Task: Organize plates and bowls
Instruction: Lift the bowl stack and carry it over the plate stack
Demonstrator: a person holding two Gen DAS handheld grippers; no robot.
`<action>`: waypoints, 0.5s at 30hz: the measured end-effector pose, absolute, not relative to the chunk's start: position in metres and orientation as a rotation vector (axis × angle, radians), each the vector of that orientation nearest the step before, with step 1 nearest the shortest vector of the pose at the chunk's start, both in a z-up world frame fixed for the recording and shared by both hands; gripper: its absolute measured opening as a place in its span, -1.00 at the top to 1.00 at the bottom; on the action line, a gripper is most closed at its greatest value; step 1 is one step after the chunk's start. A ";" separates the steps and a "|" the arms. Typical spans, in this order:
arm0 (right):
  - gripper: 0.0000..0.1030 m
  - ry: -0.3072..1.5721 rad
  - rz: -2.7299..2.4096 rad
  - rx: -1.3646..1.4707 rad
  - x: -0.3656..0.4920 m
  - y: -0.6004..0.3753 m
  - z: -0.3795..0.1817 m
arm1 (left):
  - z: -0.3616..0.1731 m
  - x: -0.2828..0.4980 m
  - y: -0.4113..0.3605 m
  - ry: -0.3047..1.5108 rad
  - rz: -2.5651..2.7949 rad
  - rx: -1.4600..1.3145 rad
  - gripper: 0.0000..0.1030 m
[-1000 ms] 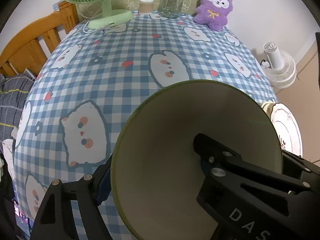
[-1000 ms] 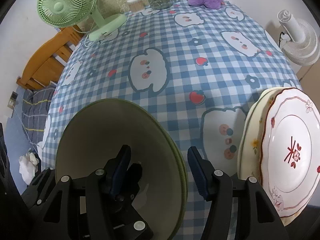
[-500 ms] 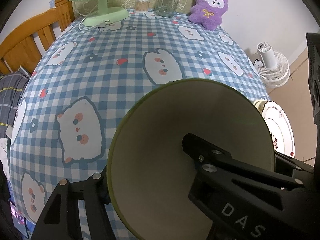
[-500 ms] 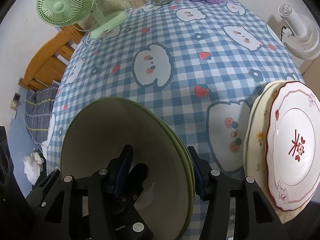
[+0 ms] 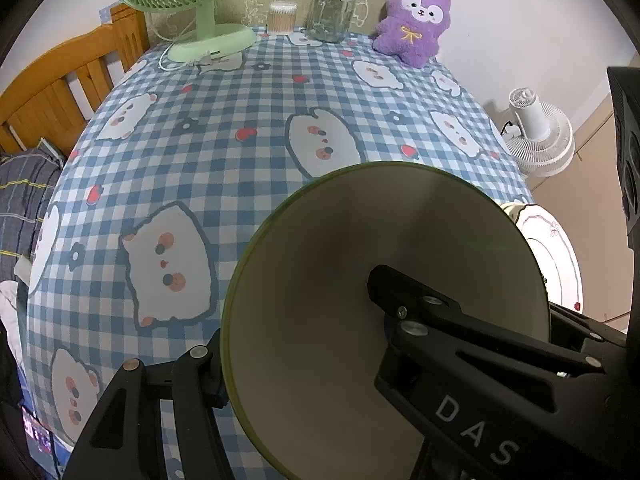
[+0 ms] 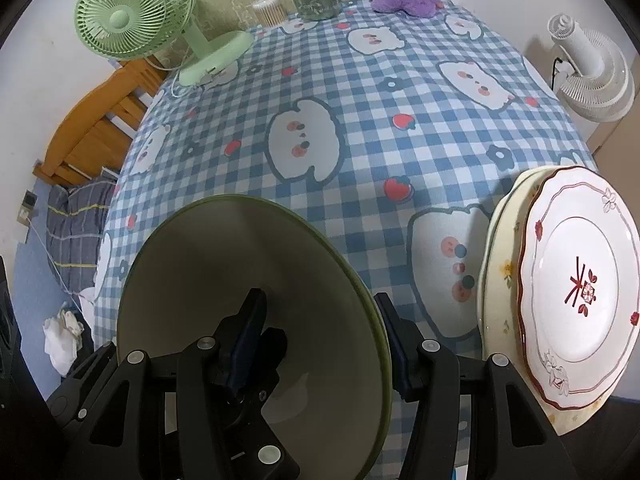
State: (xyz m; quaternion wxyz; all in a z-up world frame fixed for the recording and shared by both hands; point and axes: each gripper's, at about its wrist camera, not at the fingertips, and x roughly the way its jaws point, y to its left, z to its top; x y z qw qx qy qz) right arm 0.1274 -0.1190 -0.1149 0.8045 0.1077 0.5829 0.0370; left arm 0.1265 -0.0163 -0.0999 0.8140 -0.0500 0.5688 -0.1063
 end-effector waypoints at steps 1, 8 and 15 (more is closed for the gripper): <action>-0.12 1.244 0.078 0.231 0.127 -0.118 -0.112 | -0.098 0.126 -0.016 1.211 -0.228 -0.106 -0.25; -0.12 1.213 0.072 0.233 0.123 -0.112 -0.088 | -0.077 0.124 -0.011 1.184 -0.232 -0.105 -0.25; -0.12 1.173 0.059 0.245 0.118 -0.118 -0.064 | -0.053 0.122 -0.014 1.151 -0.249 -0.084 -0.25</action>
